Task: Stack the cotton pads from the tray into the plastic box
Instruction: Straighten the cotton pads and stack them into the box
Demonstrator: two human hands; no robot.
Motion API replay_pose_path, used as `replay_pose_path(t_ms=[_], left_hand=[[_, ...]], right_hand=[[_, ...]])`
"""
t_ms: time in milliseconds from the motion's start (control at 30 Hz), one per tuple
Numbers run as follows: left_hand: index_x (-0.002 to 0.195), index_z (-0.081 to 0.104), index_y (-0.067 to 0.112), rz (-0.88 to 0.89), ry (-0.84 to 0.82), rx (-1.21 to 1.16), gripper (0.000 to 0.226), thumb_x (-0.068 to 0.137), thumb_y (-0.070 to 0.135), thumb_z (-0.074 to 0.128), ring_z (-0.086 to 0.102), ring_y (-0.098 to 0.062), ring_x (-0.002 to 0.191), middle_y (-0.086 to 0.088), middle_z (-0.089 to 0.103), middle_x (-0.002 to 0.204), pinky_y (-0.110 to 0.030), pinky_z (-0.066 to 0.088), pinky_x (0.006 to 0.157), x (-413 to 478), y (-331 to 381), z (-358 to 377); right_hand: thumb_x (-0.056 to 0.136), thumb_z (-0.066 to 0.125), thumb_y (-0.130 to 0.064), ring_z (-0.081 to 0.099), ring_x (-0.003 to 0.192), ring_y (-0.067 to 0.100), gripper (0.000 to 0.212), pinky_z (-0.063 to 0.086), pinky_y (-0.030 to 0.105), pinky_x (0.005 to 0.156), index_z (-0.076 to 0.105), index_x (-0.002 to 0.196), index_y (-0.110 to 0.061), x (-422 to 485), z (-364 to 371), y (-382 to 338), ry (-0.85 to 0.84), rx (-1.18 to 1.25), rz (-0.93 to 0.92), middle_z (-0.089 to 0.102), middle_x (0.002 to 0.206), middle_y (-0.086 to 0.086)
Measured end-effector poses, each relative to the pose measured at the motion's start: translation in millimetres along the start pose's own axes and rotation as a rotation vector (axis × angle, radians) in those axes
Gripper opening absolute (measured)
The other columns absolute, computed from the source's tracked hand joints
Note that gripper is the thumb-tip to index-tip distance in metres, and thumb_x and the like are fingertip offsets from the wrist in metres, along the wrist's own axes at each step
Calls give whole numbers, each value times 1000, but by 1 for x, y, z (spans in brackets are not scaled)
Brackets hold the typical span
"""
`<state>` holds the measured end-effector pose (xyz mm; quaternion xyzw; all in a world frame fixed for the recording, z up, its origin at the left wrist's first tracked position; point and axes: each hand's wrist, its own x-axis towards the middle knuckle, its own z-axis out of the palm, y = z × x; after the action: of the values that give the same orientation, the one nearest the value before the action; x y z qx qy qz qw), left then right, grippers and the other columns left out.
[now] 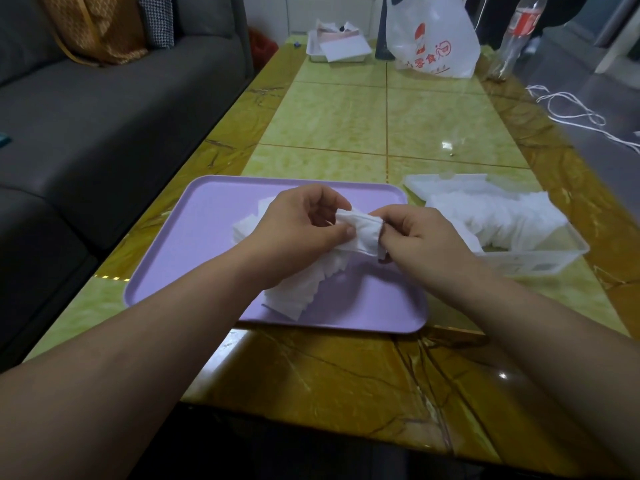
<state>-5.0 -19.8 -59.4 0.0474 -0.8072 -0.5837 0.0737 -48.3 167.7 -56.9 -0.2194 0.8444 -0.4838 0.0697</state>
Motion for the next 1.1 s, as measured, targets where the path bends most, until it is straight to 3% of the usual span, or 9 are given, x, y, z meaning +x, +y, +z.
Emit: replay_pose_path(t_ms=[133, 300, 400, 467, 533, 600, 733, 967, 1100], left_hand=[[99, 72, 14, 39, 16, 45, 20, 82, 6, 81, 61, -4, 66, -6, 74, 86, -18, 54, 65, -2, 4, 3], [100, 71, 14, 89, 33, 49, 23, 81, 8, 83, 65, -8, 71, -9, 76, 90, -26, 58, 70, -1, 9, 6], [107, 70, 16, 72, 24, 77, 30, 81, 8, 83, 68, -11, 75, -3, 75, 95, -27, 61, 71, 1, 7, -2], [113, 68, 20, 40, 19, 162, 32, 85, 10, 79, 70, -15, 80, 3, 73, 101, -31, 63, 66, 2, 2, -8], [119, 67, 23, 6, 6, 203, 37, 86, 9, 73, 70, -13, 87, 7, 70, 108, -23, 61, 67, 2, -4, -10], [124, 65, 23, -20, -22, 210, 44, 84, 7, 70, 69, -10, 88, 9, 70, 111, -14, 56, 69, 2, -4, -8], [121, 67, 26, 8, -97, 306, 43, 81, 17, 79, 63, -3, 73, 12, 70, 98, -14, 52, 72, 2, -3, -4], [83, 70, 27, 10, -120, 406, 11, 83, 27, 81, 52, 5, 56, 23, 59, 61, -9, 39, 55, 2, 0, -2], [90, 71, 20, 9, -73, 400, 9, 86, 24, 78, 53, 5, 57, 17, 62, 68, -6, 40, 53, -1, 4, -9]], right_hand=[[81, 52, -29, 68, 80, 26, 29, 57, 55, 76, 79, 89, -20, -1, -1, -5, 7, 23, -15, 73, 78, 0], [80, 64, -50, 69, 80, 29, 33, 59, 53, 72, 76, 89, -20, -4, -2, -6, 40, 78, -10, 72, 81, 6], [86, 72, -35, 73, 73, 25, 15, 62, 51, 69, 73, 94, -22, -2, 1, 1, 107, 39, 17, 74, 81, 5], [96, 67, -18, 76, 74, 23, 7, 64, 51, 70, 70, 100, -14, -1, 3, 5, 122, 152, 90, 75, 89, 12], [100, 60, -11, 78, 76, 24, 7, 65, 47, 72, 64, 104, -7, -1, 5, 4, 103, 326, 175, 75, 96, 17], [102, 57, -9, 78, 76, 26, 6, 65, 45, 72, 61, 106, -5, -2, 7, 2, 96, 381, 190, 74, 98, 18], [100, 60, -10, 76, 84, 30, 5, 65, 48, 71, 62, 103, -7, 0, 8, 6, 149, 334, 147, 72, 99, 20], [100, 59, -13, 76, 85, 30, 4, 64, 50, 72, 62, 101, -15, 1, 6, 7, 174, 387, 149, 71, 102, 16], [105, 53, -16, 78, 77, 21, 6, 65, 43, 72, 56, 109, -19, 2, 4, 6, 262, 329, 122, 71, 104, 8]])
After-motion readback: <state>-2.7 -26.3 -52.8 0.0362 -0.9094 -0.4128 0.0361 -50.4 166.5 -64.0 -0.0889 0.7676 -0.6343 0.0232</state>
